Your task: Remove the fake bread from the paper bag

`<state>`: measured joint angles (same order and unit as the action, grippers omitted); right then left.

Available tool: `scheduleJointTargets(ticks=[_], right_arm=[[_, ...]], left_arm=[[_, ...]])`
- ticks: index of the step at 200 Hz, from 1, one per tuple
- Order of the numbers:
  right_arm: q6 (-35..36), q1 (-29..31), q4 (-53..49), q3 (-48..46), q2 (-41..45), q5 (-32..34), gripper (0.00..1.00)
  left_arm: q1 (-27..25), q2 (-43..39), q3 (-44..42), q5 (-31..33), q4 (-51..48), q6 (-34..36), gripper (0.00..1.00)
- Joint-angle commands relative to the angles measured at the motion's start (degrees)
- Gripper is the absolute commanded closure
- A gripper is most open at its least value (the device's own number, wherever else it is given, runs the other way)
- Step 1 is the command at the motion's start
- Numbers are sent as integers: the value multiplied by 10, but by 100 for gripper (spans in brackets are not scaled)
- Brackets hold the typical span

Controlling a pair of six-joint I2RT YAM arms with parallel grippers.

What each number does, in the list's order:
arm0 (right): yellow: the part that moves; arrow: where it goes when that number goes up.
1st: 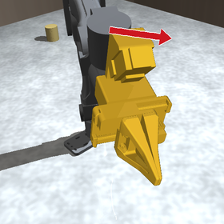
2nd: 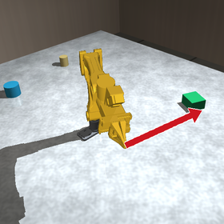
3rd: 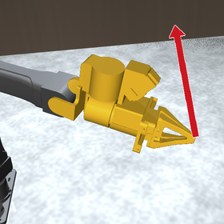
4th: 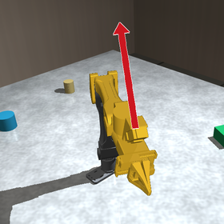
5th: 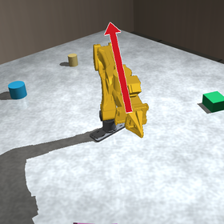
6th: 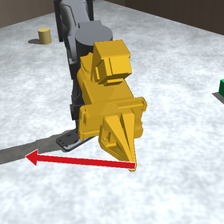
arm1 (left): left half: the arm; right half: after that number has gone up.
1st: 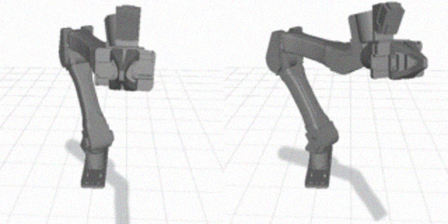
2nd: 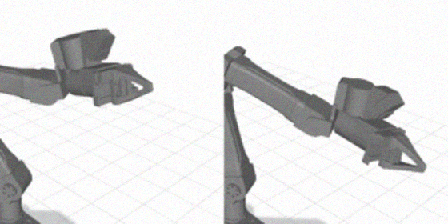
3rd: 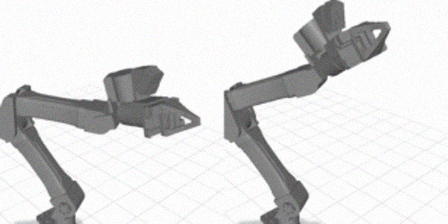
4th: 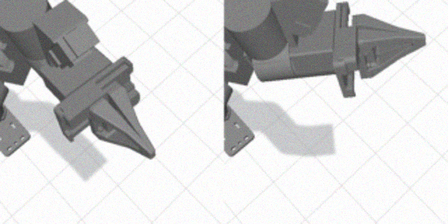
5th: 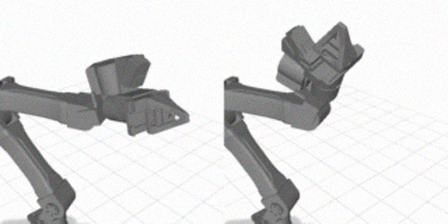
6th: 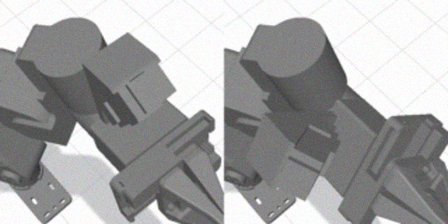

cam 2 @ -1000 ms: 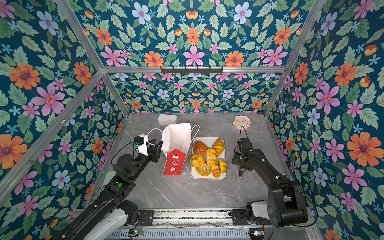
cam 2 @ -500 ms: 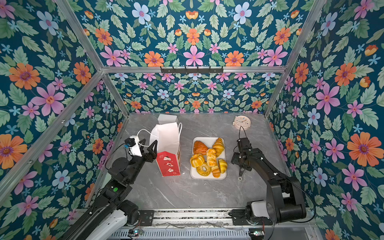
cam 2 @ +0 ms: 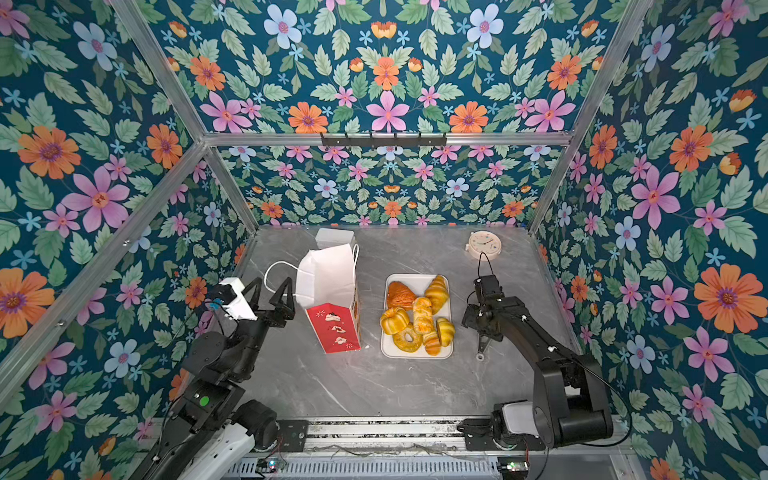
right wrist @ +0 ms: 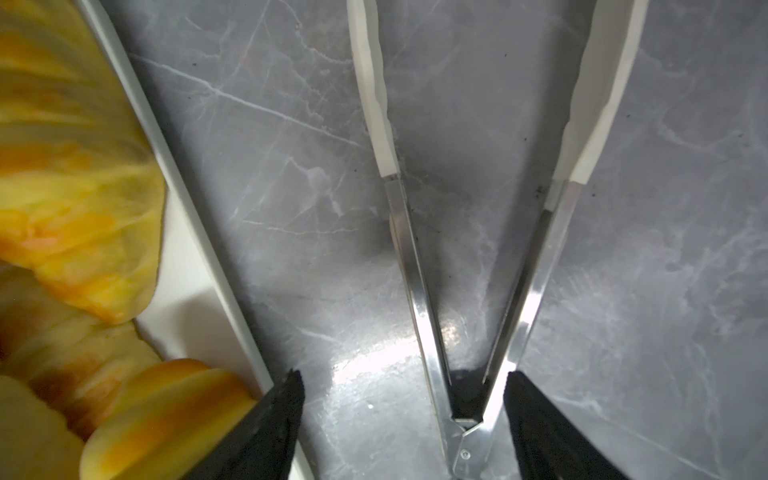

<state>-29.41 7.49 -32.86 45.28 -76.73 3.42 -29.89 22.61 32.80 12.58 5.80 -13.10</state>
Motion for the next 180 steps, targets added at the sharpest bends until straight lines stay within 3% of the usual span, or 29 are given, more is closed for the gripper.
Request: scheduleJointTargets(ticks=[1, 20, 35, 51, 75, 126, 155, 173, 180], right_arm=[[2, 1, 0, -1, 7, 11, 23], [1, 1, 3, -5, 18, 12, 23], [-1, 1, 11, -13, 34, 12, 23], [-2, 1, 23, -24, 58, 14, 23], [6, 1, 42, -39, 95, 15, 23], [28, 1, 61, -63, 154, 35, 23], [44, 1, 76, -81, 191, 40, 23], [59, 1, 83, -88, 221, 42, 24], [64, 1, 92, -95, 235, 42, 17]], left_arm=[[0, -23, 23, -34, -32, 11, 9], [0, -72, 19, 8, -43, 16, 7], [0, -124, -6, 87, -59, 46, 7], [0, -167, -45, 181, -83, 110, 1], [0, -161, -105, 292, -94, 161, 0], [0, 35, -156, 287, 47, 144, 0], [2, 131, -243, 270, 284, 174, 0], [10, 206, -273, 243, 382, 194, 0], [15, 236, -283, 236, 427, 196, 0]])
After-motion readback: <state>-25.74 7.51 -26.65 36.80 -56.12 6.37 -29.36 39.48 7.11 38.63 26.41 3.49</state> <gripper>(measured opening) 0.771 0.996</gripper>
